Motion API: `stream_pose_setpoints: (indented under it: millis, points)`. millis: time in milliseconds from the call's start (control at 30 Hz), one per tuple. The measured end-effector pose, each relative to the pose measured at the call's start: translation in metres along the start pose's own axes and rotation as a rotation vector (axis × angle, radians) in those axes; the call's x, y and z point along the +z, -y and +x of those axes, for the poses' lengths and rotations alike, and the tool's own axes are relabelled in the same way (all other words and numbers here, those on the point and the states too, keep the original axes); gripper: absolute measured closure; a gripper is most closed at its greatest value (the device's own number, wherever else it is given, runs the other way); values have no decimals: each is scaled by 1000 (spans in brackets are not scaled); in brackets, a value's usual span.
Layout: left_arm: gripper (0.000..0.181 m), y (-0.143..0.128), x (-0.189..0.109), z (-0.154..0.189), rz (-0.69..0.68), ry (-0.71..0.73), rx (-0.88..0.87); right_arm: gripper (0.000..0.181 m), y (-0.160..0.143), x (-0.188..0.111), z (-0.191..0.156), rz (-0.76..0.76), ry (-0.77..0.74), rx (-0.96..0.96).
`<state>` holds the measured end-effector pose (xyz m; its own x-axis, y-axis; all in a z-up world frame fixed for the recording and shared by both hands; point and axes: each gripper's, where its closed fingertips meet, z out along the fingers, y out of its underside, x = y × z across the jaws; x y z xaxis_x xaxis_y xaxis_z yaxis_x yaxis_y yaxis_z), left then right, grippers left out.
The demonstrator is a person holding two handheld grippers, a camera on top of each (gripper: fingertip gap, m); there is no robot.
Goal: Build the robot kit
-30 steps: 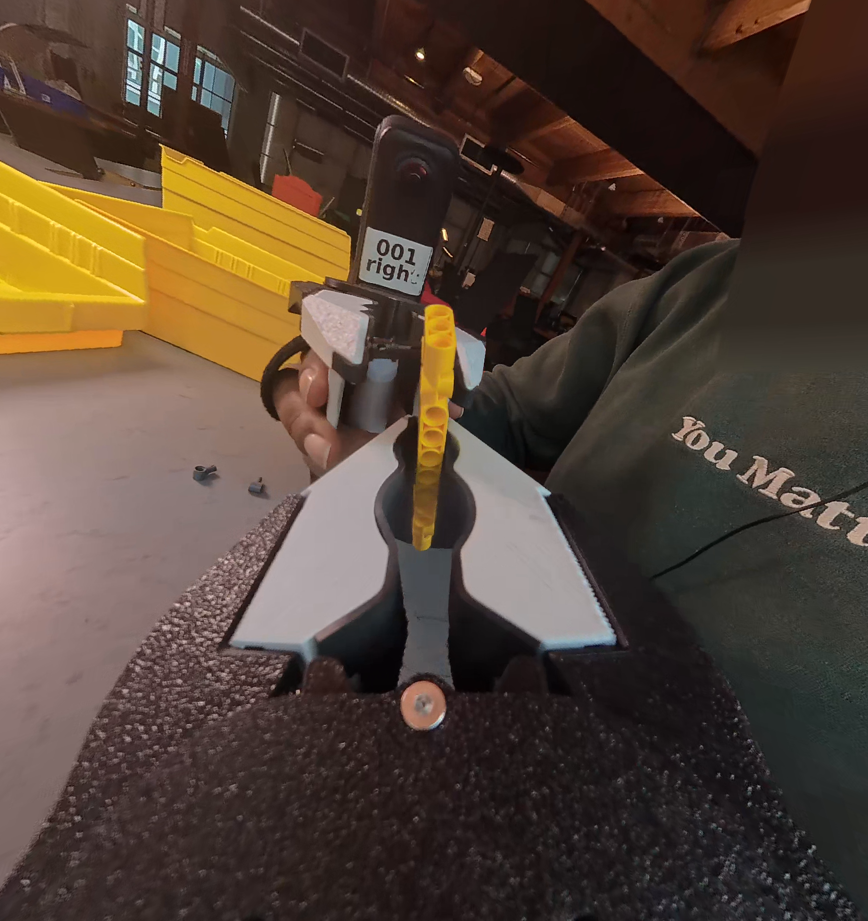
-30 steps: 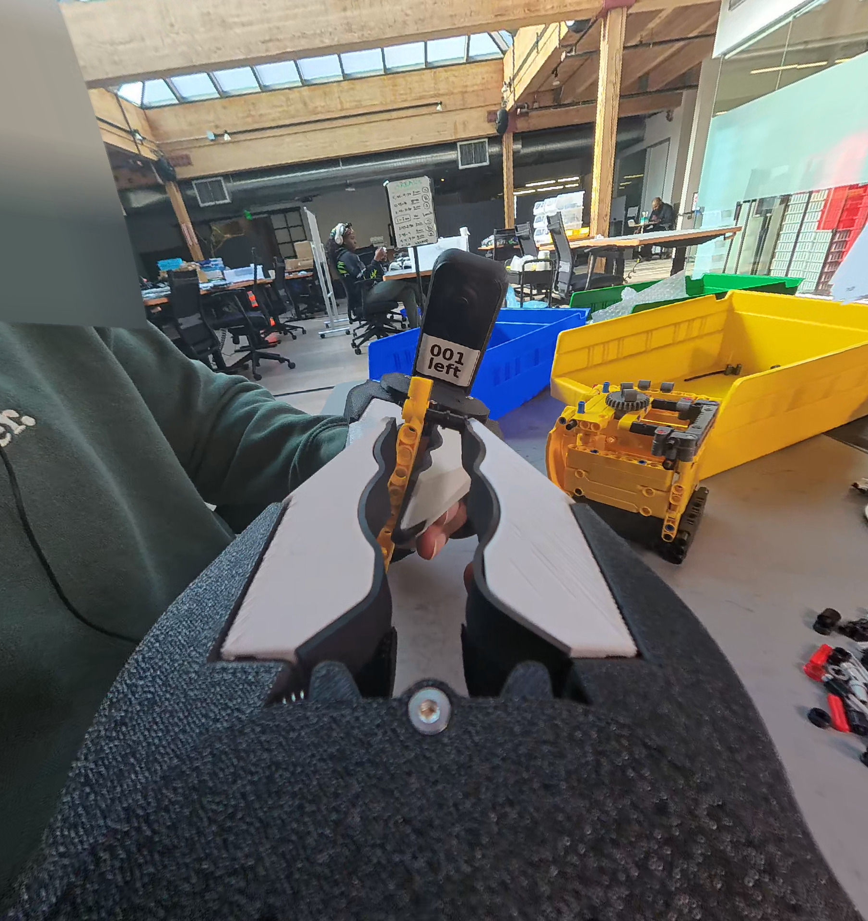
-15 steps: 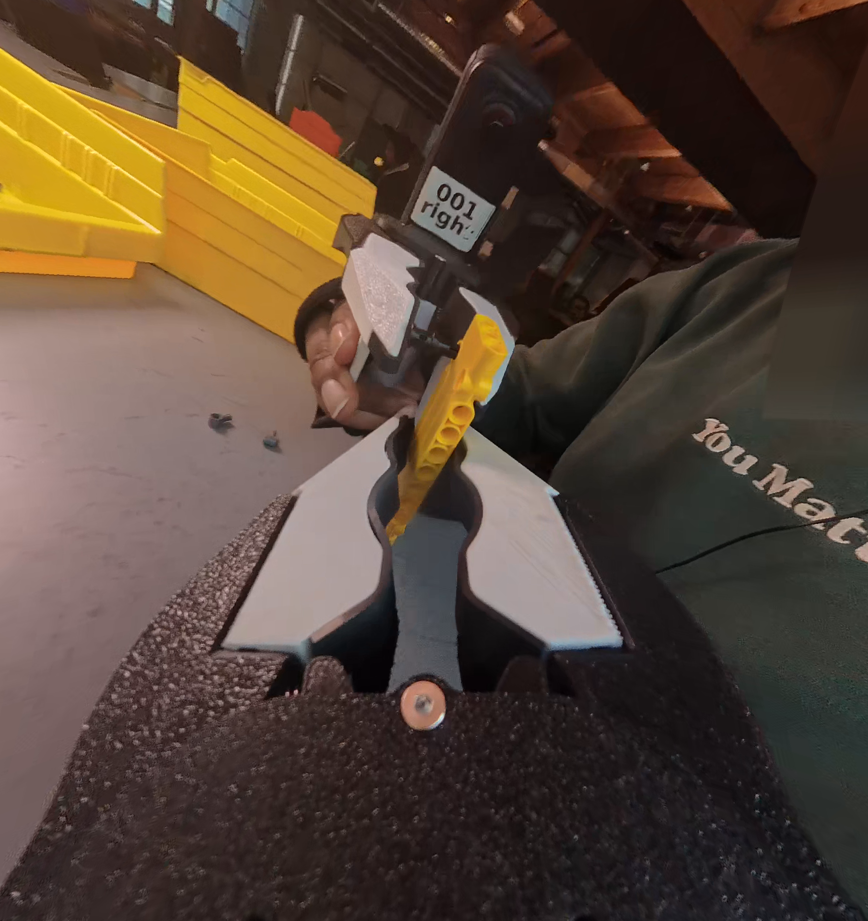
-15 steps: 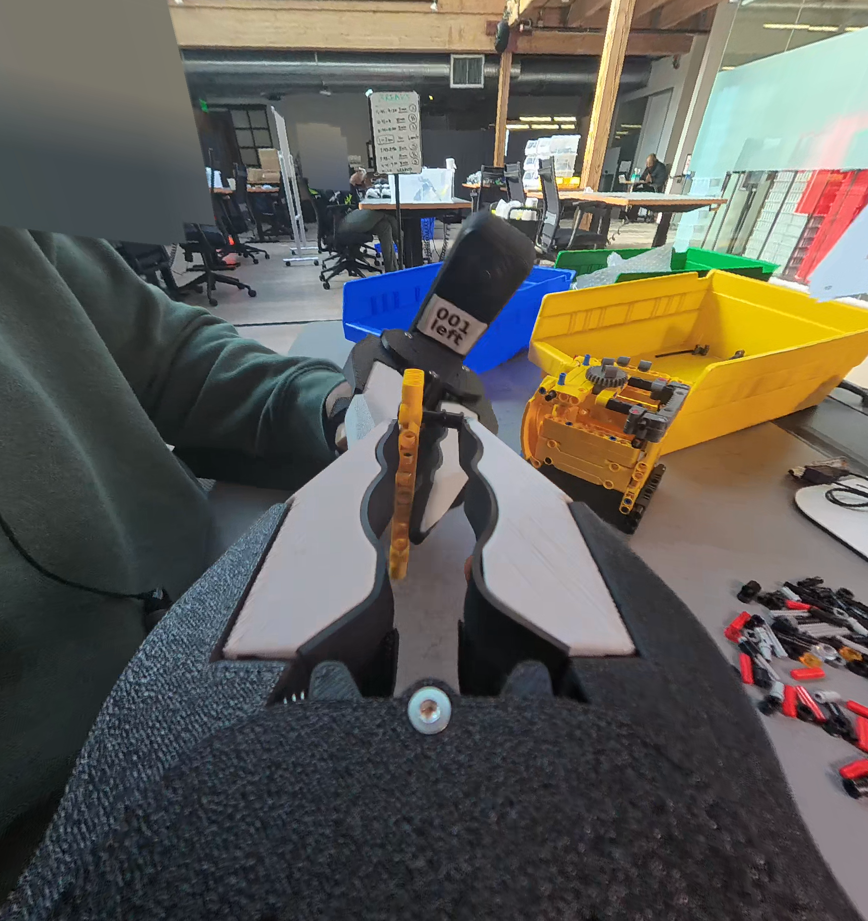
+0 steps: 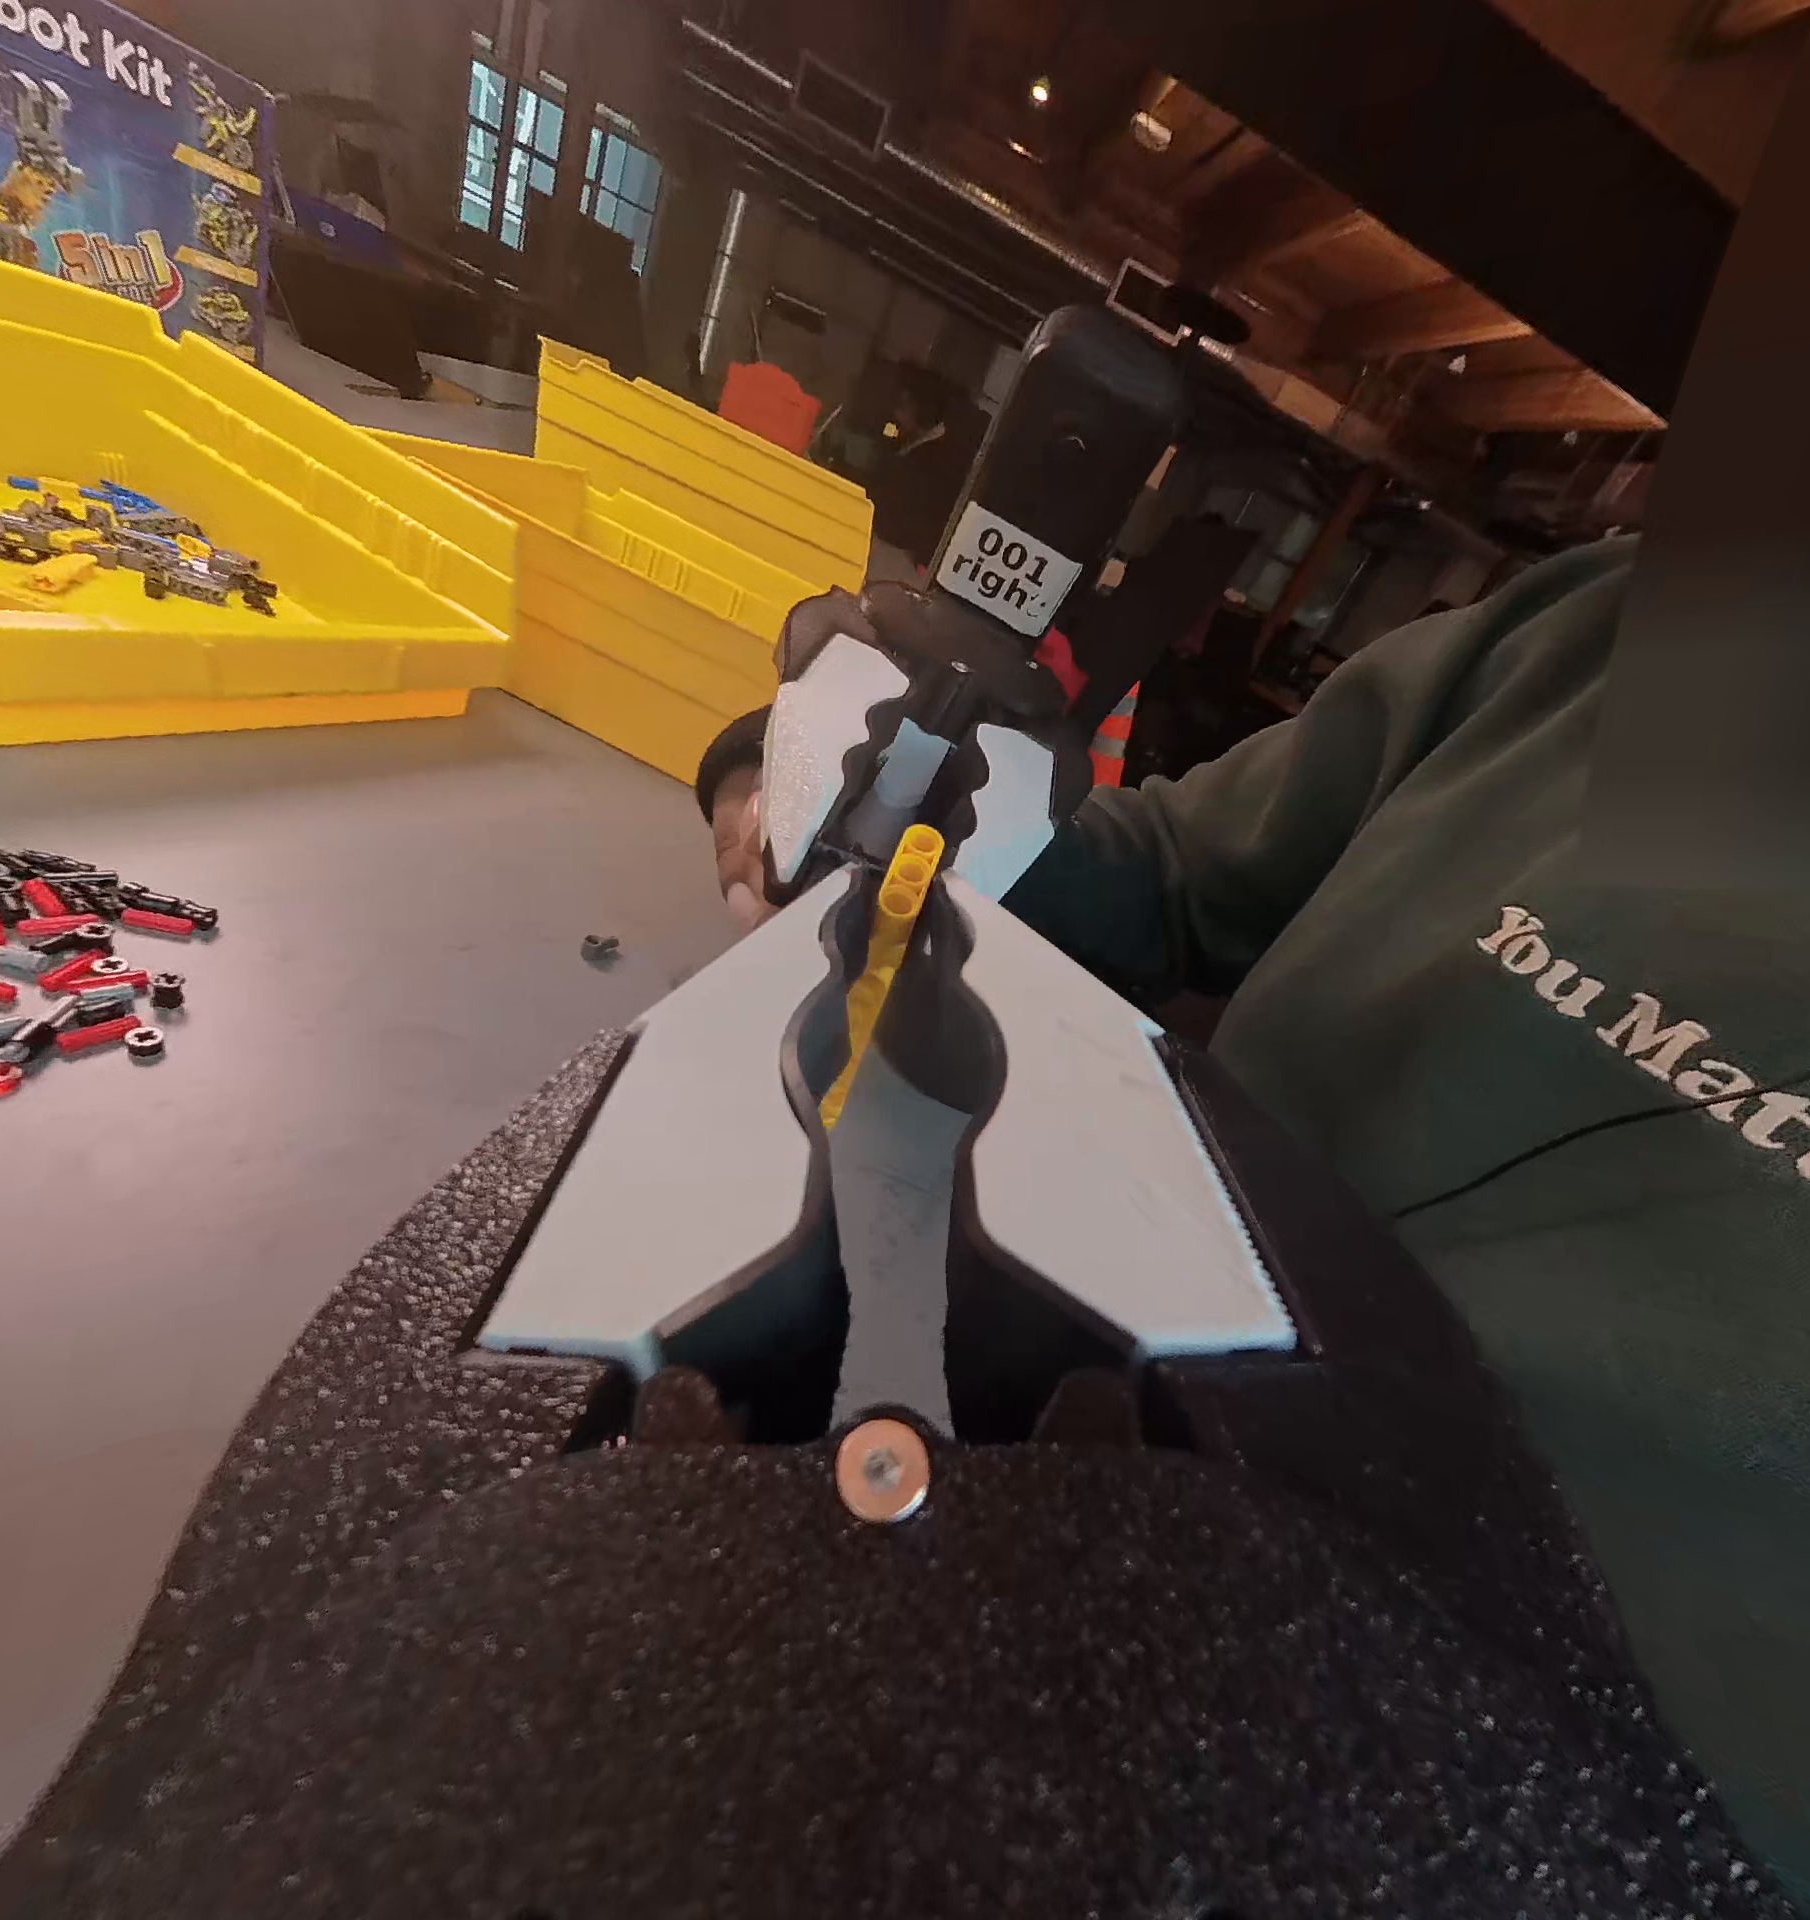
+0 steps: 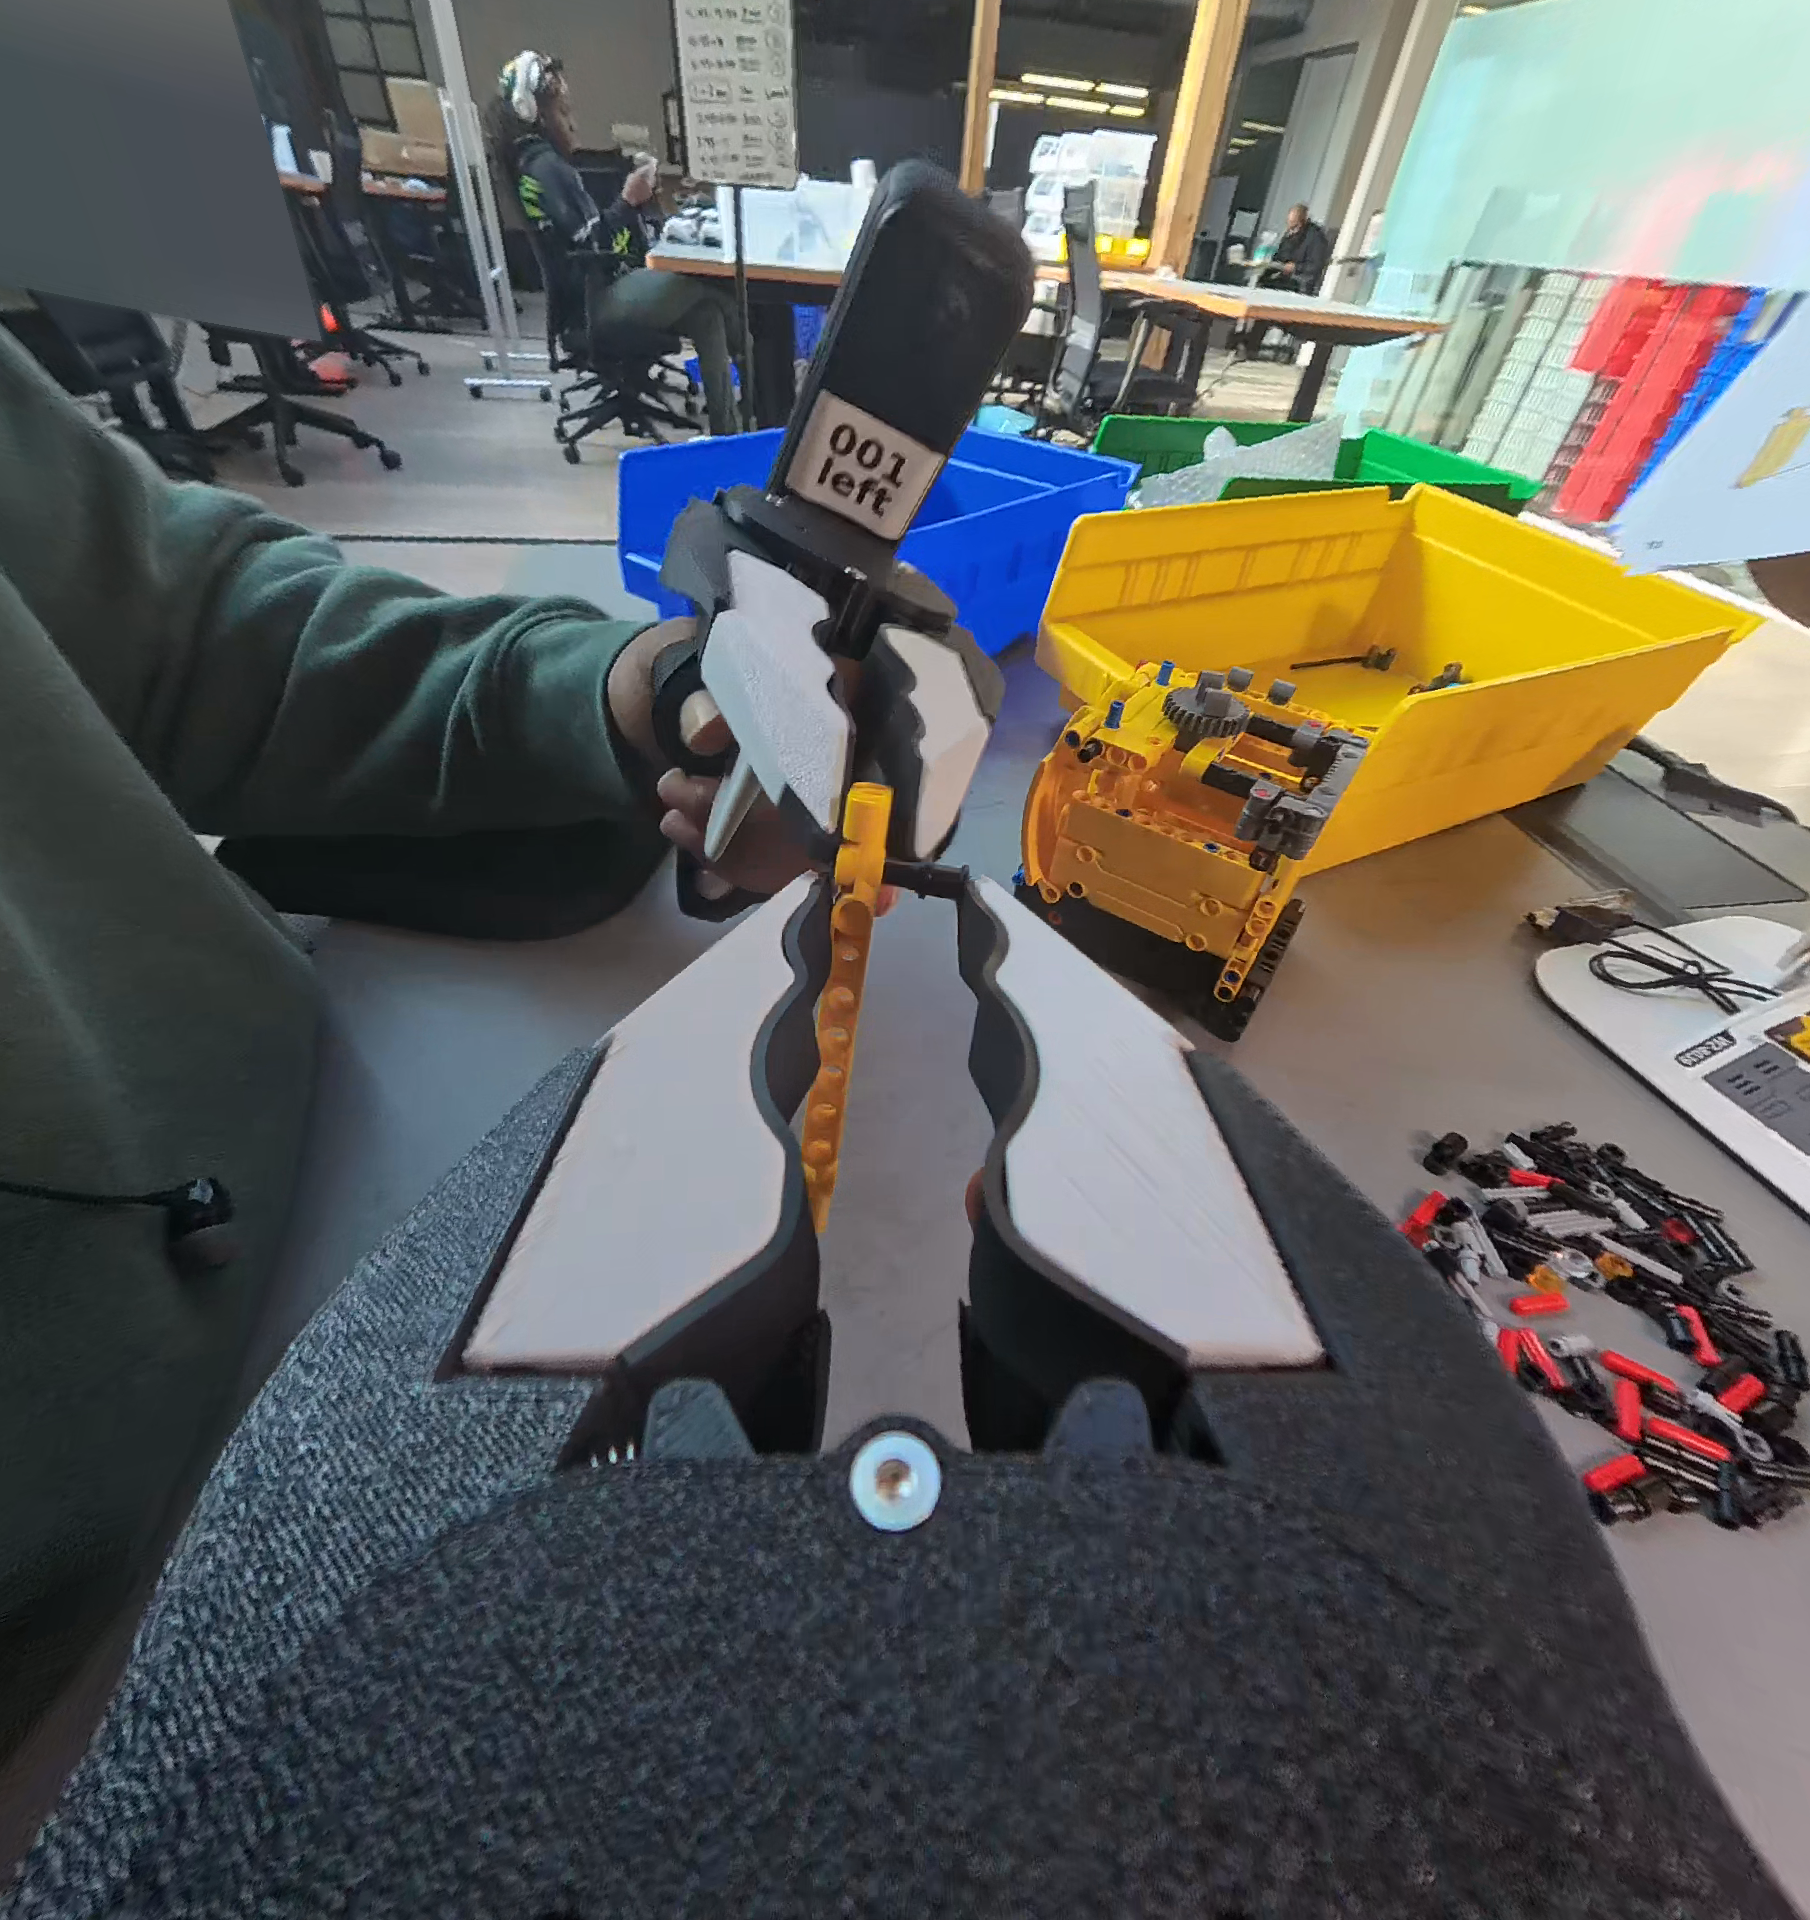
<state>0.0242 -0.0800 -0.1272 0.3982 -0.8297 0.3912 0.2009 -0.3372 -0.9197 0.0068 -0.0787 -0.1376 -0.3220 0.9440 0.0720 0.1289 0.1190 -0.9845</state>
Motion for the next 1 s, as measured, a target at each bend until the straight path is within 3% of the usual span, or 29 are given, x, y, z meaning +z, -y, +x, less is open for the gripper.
stream_pose_setpoints:
  millis: [233,433,633,1000]
  points:
    - [173,10,3,6,111,-89,-119,159,11,-6,-1,65,8,19]
    - [172,4,1,9,34,-64,0,159,4,-2,-5,37,73,114]
    - [174,5,0,8,45,-69,-50,158,2,-1,-5,42,88,157]
    - [175,21,1,14,196,-137,-169,166,22,-5,-9,109,-12,-5]
